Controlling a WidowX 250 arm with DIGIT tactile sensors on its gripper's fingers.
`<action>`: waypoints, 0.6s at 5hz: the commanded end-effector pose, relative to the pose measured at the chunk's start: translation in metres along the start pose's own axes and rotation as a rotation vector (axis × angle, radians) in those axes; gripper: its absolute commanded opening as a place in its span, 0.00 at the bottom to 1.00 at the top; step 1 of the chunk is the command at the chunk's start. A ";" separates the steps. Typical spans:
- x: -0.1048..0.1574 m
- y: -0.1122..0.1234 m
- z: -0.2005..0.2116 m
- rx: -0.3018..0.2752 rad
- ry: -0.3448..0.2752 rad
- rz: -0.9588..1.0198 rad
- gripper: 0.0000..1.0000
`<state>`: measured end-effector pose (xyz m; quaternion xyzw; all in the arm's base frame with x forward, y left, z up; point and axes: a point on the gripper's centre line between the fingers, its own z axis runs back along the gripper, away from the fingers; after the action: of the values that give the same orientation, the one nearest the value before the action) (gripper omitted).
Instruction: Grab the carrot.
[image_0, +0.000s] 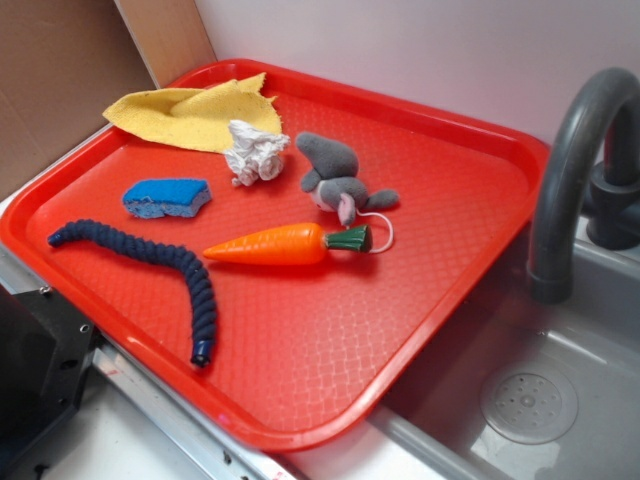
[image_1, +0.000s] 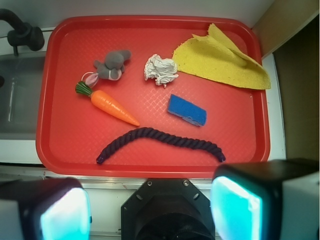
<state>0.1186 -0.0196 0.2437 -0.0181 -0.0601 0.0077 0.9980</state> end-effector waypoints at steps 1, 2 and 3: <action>0.000 0.000 0.000 0.000 0.000 0.000 1.00; 0.005 0.000 -0.010 -0.038 -0.034 -0.115 1.00; 0.019 -0.003 -0.028 -0.085 -0.069 -0.312 1.00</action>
<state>0.1382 -0.0247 0.2146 -0.0513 -0.0885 -0.1488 0.9836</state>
